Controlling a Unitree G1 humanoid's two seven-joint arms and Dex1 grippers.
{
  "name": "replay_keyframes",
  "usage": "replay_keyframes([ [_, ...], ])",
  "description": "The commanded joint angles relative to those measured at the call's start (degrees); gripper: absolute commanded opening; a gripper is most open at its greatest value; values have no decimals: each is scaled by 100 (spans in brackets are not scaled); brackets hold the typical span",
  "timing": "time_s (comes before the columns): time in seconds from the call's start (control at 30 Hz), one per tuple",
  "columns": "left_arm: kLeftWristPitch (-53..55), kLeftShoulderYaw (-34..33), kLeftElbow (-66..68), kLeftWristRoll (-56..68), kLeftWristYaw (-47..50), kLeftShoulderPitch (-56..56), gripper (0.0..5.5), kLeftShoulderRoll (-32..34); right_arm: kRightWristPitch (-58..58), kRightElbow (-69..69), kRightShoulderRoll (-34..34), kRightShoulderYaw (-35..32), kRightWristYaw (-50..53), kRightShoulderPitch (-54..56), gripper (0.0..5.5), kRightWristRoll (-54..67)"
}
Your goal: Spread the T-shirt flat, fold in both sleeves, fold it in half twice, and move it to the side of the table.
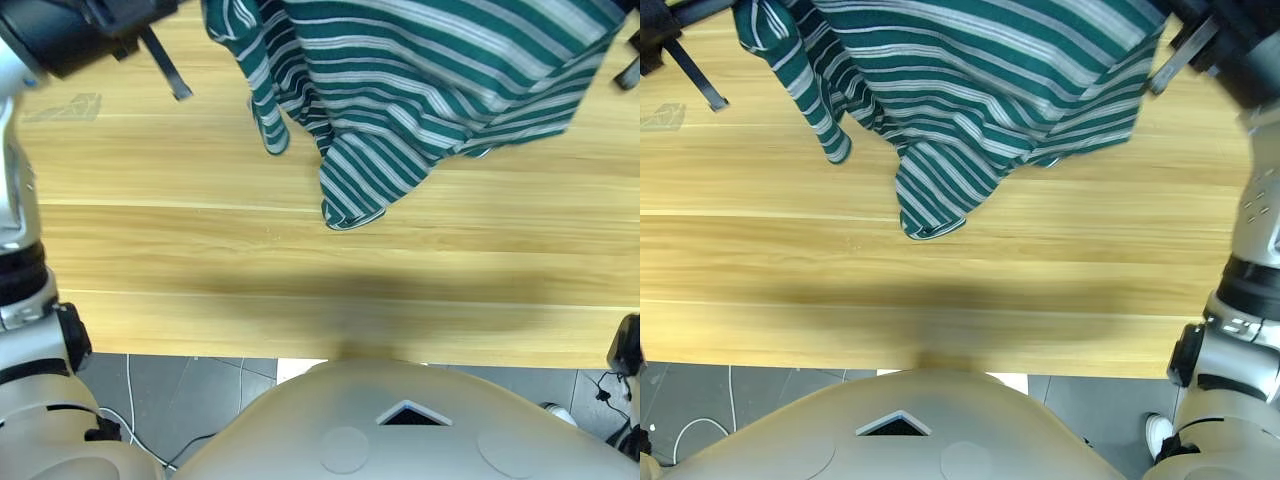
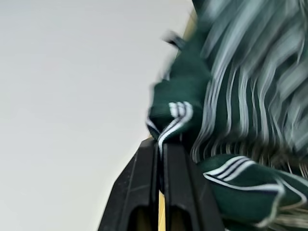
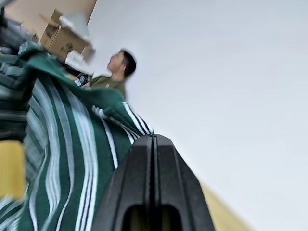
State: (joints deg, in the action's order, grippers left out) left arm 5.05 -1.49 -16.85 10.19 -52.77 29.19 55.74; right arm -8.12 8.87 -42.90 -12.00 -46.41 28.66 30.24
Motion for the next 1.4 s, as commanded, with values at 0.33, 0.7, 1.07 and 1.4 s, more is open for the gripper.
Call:
replay_keyframes([
  [0.33,282,-1081,-2041,1558,-1385,-2211,0,593,-842,944,-610,-508,-2442,-769,5,1825],
  [0.7,792,548,-786,1022,-1979,-579,0,622,-878,-761,-478,819,-3342,292,5,841],
  [1.07,-698,3511,8175,-4693,5462,6644,0,-1939,2437,-7730,517,4149,4861,5879,5,-5958],
  [1.4,-2562,4071,8856,-5286,5606,6198,0,-2028,3751,-8408,408,4065,5413,5951,5,-6327],
])
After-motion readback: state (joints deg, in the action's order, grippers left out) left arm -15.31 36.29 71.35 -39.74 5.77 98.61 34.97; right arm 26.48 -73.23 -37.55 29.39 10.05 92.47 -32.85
